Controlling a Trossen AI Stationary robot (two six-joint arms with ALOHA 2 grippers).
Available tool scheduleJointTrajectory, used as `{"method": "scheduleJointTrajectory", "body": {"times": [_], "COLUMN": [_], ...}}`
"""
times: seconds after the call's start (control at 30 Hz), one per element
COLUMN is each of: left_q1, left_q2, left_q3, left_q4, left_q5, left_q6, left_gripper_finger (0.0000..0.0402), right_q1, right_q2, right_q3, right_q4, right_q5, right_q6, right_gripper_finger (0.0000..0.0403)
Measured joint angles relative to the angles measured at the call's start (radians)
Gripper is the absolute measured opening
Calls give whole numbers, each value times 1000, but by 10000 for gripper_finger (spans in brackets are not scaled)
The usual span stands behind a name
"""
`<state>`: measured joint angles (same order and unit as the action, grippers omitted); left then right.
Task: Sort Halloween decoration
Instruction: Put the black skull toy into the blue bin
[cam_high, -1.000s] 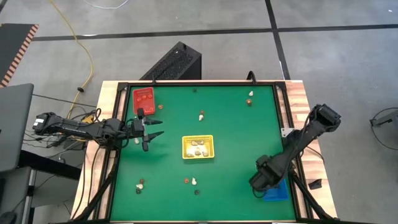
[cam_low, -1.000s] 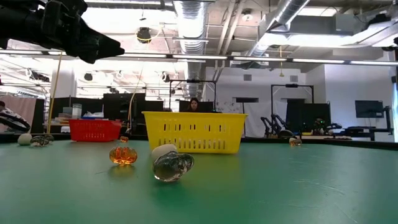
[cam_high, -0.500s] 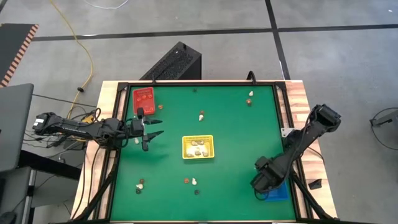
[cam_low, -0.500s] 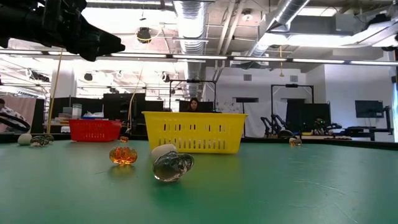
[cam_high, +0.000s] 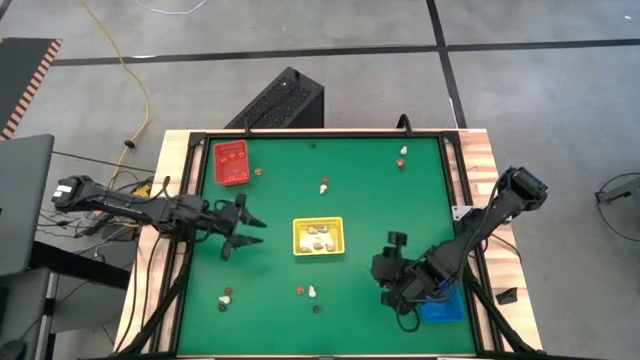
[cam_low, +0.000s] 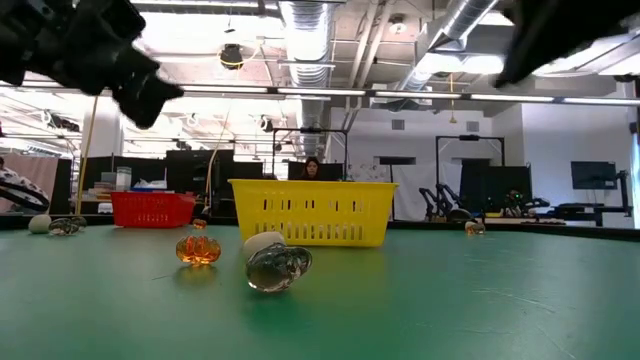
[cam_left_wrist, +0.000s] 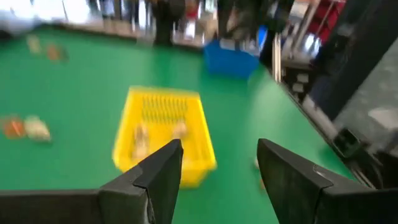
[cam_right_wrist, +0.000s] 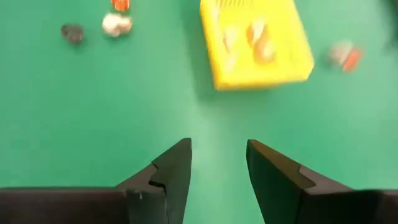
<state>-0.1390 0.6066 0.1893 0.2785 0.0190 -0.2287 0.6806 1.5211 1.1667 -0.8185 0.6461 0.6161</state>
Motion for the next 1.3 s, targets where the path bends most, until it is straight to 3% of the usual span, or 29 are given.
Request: {"method": "scheduleJointTrajectory", "body": {"times": [0.1,0.23,0.37,0.5,0.6,0.8,1.07,1.3], "left_q1": [-34,-60,-71,-86,-87,-87,-74,-45], "left_q2": [59,160,284,382,455,577,698,691], "left_q3": [83,289,450,475,474,474,474,462], "left_q4": [-171,-565,-1008,-1186,-1220,-1203,-1203,-1188], "left_q5": [-46,-135,-199,-199,-209,-319,-279,-251], "left_q6": [-65,-172,-348,-475,-493,-487,-443,-427], "left_gripper_finger": [198,198,198,198,198,198,198,198], "right_q1": [-47,-151,-263,-372,-446,-524,-496,-475], "right_q2": [-25,-84,-174,-280,-366,-496,-526,-522], "right_q3": [-14,-71,-182,-306,-397,-485,-485,-485], "right_q4": [61,154,372,555,650,679,673,686], "right_q5": [42,31,-80,-219,-304,-475,-495,-495], "right_q6": [-161,-303,-482,-608,-624,-601,-611,-624], "right_gripper_finger": [183,177,169,165,164,164,164,164]}}
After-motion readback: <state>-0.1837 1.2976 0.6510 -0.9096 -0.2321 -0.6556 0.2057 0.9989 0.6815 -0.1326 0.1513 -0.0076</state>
